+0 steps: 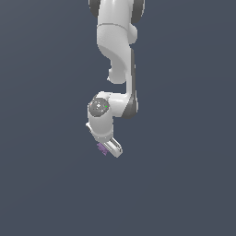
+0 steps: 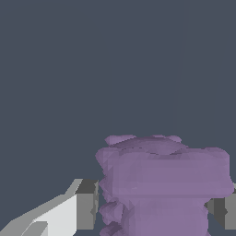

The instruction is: Pick up the object and move it to a goal position.

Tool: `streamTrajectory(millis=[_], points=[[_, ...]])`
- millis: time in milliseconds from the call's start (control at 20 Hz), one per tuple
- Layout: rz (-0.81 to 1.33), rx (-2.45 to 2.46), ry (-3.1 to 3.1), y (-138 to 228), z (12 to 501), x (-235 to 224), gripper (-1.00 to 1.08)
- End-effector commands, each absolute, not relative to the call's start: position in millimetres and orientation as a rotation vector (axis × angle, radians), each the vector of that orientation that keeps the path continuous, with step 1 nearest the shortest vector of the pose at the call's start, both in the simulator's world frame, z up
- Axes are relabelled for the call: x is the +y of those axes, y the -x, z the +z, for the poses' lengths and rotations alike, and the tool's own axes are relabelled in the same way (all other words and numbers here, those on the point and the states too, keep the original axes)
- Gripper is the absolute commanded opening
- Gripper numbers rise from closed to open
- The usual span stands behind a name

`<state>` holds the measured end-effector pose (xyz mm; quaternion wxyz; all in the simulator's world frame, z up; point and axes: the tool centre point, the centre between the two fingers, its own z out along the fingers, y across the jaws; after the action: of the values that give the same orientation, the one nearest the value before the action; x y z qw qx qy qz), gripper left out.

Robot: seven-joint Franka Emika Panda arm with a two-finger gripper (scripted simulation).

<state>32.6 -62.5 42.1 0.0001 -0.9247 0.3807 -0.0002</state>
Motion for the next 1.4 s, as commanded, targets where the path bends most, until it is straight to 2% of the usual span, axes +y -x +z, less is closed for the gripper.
streamTrajectory(millis=[0,400,650,950,1350], points=[[0.000,1.196,2.905,-33,41,-63,-1.00],[-0.001,1.196,2.905,-32,44,-60,-1.00],[-0.001,1.196,2.905,-28,56,-42,-1.00],[-0.001,1.196,2.905,-19,85,3,-1.00],[-0.001,1.197,2.905,-3,141,86,-1.00]])
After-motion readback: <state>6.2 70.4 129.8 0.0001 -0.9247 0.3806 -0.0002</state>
